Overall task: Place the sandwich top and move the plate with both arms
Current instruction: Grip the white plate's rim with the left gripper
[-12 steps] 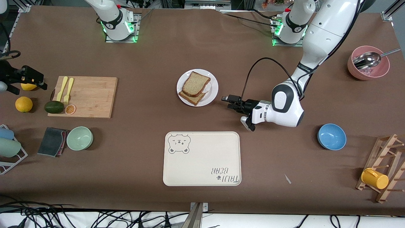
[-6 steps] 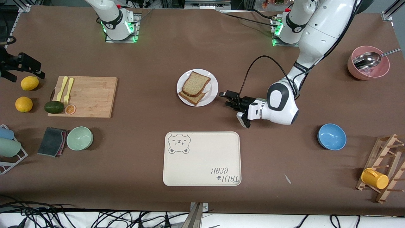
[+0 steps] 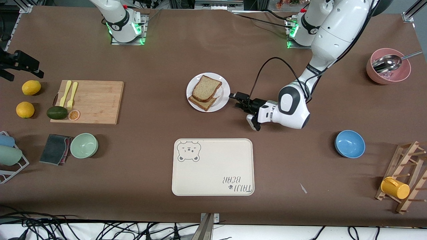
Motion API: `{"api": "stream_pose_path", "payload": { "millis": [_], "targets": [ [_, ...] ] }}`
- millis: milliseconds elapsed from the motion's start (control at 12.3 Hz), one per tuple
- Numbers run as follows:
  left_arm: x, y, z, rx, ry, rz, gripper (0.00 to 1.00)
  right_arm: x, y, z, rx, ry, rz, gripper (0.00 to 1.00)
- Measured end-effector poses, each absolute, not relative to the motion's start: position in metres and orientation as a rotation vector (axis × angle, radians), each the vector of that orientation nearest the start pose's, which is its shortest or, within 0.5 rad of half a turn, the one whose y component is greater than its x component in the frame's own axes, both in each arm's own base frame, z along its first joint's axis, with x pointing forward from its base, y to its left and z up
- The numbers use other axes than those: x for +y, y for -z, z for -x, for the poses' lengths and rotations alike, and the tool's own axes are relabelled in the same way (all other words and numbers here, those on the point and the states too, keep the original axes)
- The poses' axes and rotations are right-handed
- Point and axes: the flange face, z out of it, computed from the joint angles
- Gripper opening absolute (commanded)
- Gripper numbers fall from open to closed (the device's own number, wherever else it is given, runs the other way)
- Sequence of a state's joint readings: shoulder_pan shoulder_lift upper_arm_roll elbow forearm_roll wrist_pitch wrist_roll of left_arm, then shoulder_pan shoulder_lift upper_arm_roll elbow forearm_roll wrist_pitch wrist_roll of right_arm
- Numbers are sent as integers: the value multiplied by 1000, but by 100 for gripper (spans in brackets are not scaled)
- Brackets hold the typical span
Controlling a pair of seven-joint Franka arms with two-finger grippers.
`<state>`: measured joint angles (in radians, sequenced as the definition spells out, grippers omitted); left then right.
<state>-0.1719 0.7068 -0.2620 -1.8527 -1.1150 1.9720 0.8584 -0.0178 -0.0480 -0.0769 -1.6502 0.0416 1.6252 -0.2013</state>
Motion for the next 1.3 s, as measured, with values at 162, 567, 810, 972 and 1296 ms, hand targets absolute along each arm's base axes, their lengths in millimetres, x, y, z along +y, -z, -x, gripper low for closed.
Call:
{"api": "stream_pose_path", "payload": {
  "millis": [162, 567, 810, 972, 1296],
  "targets": [
    [-308, -142, -512, -499, 346, -1936, 95, -46, -619, -542, -169, 47, 3096, 100],
    [-312, -131, -502, -528, 356, -1923, 99, -40, -620, -543, -186, 51, 3095, 100],
    [-316, -128, -496, -556, 356, -1912, 85, -40, -620, -543, -187, 51, 3095, 100],
    [-321, -123, -489, -567, 372, -1908, 83, -38, -620, -543, -190, 51, 3095, 100],
    [-325, -116, -483, -568, 388, -1908, 71, -31, -620, -543, -210, 50, 3094, 100]
  ]
}}
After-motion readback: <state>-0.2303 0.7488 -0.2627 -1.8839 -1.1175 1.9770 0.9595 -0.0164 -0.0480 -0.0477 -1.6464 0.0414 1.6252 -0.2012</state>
